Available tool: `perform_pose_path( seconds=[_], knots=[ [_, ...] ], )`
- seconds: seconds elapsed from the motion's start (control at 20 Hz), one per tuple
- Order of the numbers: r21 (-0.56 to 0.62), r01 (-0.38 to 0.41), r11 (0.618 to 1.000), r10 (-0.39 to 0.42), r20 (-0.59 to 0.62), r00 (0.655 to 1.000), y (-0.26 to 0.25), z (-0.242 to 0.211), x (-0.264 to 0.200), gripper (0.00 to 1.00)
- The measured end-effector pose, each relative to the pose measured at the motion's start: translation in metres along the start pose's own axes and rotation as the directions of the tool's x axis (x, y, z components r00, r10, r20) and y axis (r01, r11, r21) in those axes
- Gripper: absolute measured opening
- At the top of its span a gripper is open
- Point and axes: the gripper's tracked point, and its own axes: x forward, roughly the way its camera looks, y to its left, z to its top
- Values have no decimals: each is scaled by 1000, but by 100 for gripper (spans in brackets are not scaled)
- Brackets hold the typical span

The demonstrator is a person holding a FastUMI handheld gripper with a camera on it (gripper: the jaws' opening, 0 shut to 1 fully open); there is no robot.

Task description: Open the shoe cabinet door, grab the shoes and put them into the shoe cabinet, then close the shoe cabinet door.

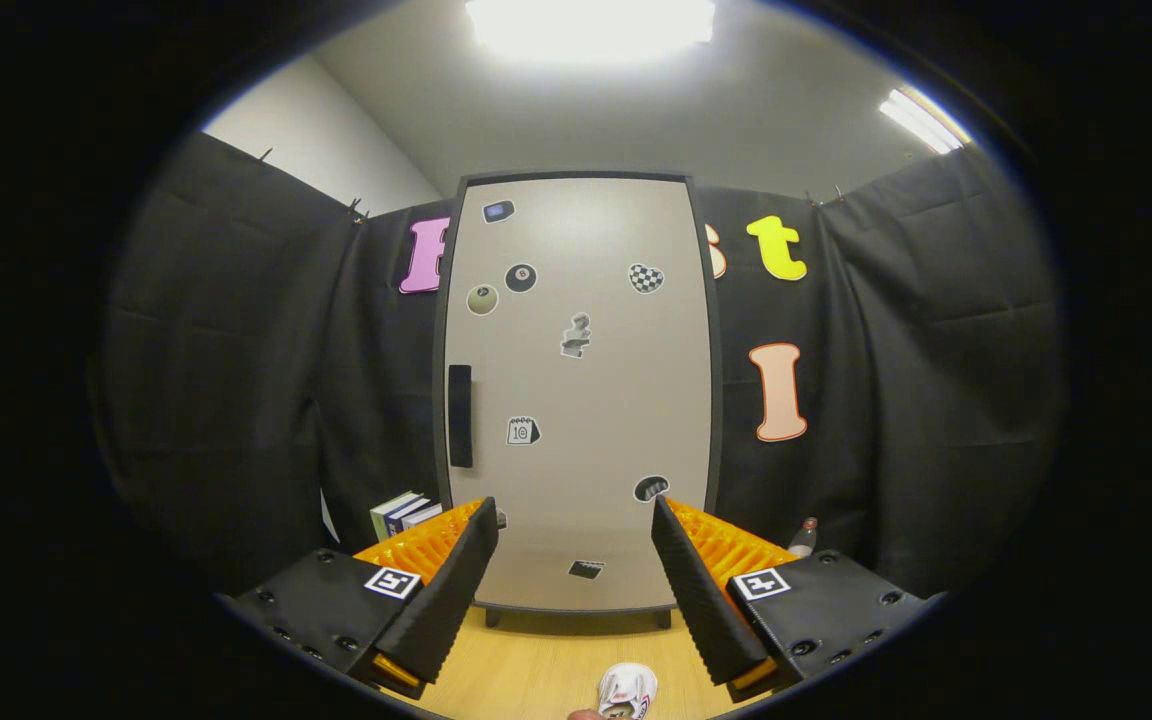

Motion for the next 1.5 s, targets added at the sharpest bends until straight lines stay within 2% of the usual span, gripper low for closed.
perform_pose_path(
  seconds=[0.35, 0.6, 0.85, 1.2, 1.5],
  knots=[
    [0, -35, 999, 35, 5, 999, 26, 18, 41, 97],
    [-25, -103, 994, 103, -3, 995, 62, 30, 83, 97],
    [-1, -155, 988, 155, -5, 988, 92, 35, 129, 97],
    [-28, -143, 989, 144, 15, 989, 111, 40, 196, 97],
    [-54, -122, 991, 120, -32, 992, 120, 16, 236, 97]
  ],
)
